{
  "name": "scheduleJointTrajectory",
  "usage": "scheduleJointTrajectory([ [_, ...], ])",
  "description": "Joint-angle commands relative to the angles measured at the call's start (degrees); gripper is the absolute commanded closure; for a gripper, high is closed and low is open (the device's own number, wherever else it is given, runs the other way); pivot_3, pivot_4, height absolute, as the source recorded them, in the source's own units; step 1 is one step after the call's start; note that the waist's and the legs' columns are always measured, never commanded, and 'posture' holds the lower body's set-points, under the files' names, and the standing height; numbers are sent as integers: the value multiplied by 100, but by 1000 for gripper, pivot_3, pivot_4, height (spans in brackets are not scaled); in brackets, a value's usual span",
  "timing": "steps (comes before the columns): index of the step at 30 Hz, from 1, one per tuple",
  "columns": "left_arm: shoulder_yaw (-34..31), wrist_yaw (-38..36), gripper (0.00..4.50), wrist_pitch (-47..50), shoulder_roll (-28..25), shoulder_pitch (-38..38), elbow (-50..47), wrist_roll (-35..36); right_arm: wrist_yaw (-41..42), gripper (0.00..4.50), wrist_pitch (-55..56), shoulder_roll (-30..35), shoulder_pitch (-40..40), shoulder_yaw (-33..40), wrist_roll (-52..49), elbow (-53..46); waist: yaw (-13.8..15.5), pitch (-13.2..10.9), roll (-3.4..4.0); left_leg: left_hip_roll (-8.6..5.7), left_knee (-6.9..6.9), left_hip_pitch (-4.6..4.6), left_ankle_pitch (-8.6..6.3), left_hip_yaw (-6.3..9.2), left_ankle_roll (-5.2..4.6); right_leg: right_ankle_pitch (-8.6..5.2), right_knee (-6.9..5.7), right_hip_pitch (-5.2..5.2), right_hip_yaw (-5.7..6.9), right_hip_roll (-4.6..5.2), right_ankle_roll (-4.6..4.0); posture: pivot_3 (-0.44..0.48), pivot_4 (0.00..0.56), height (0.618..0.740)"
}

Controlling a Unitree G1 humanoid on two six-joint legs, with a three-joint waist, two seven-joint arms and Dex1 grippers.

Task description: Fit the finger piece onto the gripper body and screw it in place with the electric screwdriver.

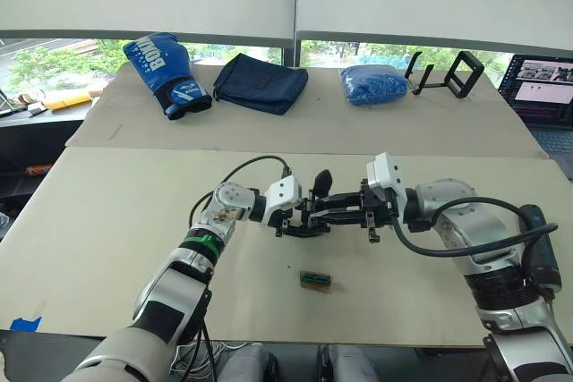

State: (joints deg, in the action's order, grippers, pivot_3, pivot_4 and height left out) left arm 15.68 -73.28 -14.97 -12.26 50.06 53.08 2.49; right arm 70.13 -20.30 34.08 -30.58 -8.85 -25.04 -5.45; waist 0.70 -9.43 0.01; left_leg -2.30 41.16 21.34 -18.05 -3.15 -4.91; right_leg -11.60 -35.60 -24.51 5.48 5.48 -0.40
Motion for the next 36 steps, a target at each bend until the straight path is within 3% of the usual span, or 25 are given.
scheduleJointTrajectory([
  [1,-45,6,2165,16,-36,22,-67,-76,21,4197,-100,-82,-6,13,-158,-130,0,0,0,0,0,0,0,0,0,0,-1,0,0,0,0,0,150,740],
  [36,-101,-104,2165,166,-15,-77,-323,-26,-68,4197,-688,-70,-198,19,-117,185,-3,0,0,0,2,1,-2,0,-3,0,-10,-7,-3,4,-1,0,150,740],
])
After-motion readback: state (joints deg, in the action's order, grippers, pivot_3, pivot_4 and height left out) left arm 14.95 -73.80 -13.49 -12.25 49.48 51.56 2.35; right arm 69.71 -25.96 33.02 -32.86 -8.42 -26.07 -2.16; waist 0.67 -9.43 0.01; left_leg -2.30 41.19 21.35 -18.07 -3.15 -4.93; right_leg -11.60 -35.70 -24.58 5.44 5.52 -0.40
